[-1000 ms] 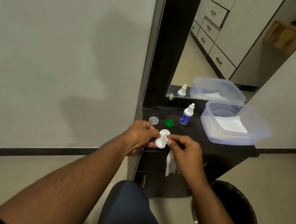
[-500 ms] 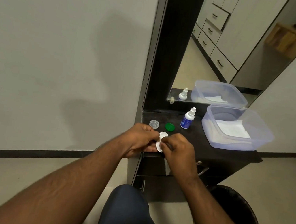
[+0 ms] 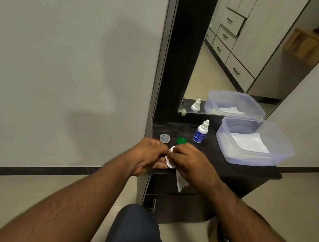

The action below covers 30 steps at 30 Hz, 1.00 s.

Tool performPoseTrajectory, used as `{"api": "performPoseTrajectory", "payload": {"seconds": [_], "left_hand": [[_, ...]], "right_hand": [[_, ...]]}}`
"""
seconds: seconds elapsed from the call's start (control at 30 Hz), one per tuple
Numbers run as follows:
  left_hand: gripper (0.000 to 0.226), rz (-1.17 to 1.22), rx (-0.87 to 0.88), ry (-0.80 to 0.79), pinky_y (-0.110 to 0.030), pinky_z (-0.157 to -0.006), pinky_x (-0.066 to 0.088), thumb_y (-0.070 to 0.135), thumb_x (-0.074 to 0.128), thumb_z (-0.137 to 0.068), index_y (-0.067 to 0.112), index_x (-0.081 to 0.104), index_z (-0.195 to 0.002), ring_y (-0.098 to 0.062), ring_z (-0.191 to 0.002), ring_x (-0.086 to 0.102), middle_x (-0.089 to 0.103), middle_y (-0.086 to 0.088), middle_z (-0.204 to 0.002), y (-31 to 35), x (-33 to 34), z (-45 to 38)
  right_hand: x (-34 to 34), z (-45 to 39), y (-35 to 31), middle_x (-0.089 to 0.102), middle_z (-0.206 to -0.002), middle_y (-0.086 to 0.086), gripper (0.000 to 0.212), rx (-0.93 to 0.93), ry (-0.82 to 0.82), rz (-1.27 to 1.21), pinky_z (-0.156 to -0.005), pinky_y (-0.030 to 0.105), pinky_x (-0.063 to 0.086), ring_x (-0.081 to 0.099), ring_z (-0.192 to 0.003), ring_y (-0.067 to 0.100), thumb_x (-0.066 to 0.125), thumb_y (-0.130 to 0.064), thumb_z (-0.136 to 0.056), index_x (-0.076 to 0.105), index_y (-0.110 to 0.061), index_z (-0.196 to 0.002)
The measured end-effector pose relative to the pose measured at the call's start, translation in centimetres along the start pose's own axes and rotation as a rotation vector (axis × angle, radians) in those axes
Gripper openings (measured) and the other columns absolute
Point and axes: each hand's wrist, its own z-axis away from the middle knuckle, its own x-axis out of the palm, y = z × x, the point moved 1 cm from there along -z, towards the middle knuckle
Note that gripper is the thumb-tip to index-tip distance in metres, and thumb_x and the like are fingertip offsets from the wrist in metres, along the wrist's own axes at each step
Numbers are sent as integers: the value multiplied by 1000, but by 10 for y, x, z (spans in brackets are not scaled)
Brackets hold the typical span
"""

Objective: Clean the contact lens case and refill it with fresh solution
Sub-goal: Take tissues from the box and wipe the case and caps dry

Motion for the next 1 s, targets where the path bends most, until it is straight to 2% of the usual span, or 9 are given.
{"api": "performPoseTrajectory", "payload": {"seconds": [0.13, 0.23, 0.3, 0.4, 0.47, 0.67, 0.77, 0.87, 1.0], "left_hand": [[11, 28, 13, 29, -30, -66, 61, 0, 58, -90, -6, 66, -94, -25, -73, 73, 73, -21, -85, -5, 2, -3], [6, -2, 63, 99, -28, -61, 61, -3, 61, -86, -6, 65, -84, -23, -67, 71, 70, -20, -81, -10, 5, -4], [5, -51, 97, 150, -28, -60, 61, -2, 64, -84, -6, 66, -82, -23, -67, 71, 70, -20, -82, -12, 7, -6], [10, -79, 125, 163, -32, -63, 61, -3, 65, -82, -1, 64, -73, -24, -68, 71, 69, -19, -80, -14, 7, -7], [16, -74, 127, 137, -36, -71, 61, -3, 65, -82, 3, 61, -68, -24, -70, 70, 67, -17, -78, -14, 5, -8], [6, -86, 70, 20, -28, -67, 60, 1, 66, -83, 1, 64, -89, -22, -78, 72, 71, -18, -88, -8, 2, 0], [15, -39, 47, -18, -38, -70, 61, 3, 62, -85, -1, 63, -99, -28, -80, 73, 72, -20, -88, -1, 4, 1], [13, -62, 40, -35, -43, -69, 61, 3, 57, -88, 3, 62, -100, -31, -75, 73, 72, -21, -86, 6, 3, -4], [12, -138, 6, -73, -43, -73, 61, 8, 53, -93, 2, 60, -101, -32, -77, 72, 72, -22, -88, 9, 2, -13]], "right_hand": [[15, 12, -13, 63, -80, 7, 5, 434, 233, -171, -68, 23, 45, 60, -74, 22, 69, -8, -80, 73, -7, -83], [18, 16, -23, 66, -86, 4, 8, 775, 309, -312, -75, 23, 46, 60, -78, 15, 70, -10, -82, 75, -8, -88], [16, 18, -24, 68, -85, 1, 8, 874, 320, -405, -75, 20, 46, 61, -78, 11, 70, -11, -82, 76, -10, -87], [10, 22, -22, 66, -81, -3, 8, 833, 313, -496, -72, 9, 44, 60, -75, 3, 73, -9, -79, 76, -11, -86], [8, 23, -21, 64, -80, -3, 10, 763, 298, -480, -70, 4, 41, 60, -74, 5, 74, -6, -77, 76, -8, -86], [12, 19, -25, 62, -80, -2, 7, 659, 373, -414, -70, 1, 39, 56, -72, -1, 71, -2, -78, 73, -7, -83], [14, 14, -25, 62, -79, -4, 9, 638, 434, -454, -70, 3, 41, 59, -74, 0, 72, -1, -78, 73, -8, -83], [15, 9, -19, 64, -78, -5, 10, 619, 461, -526, -71, 9, 46, 62, -77, 5, 74, -2, -76, 74, -10, -82], [12, 11, -4, 67, -82, -8, 12, 584, 374, -646, -74, 15, 49, 64, -80, 6, 76, -6, -75, 76, -15, -84]]}}
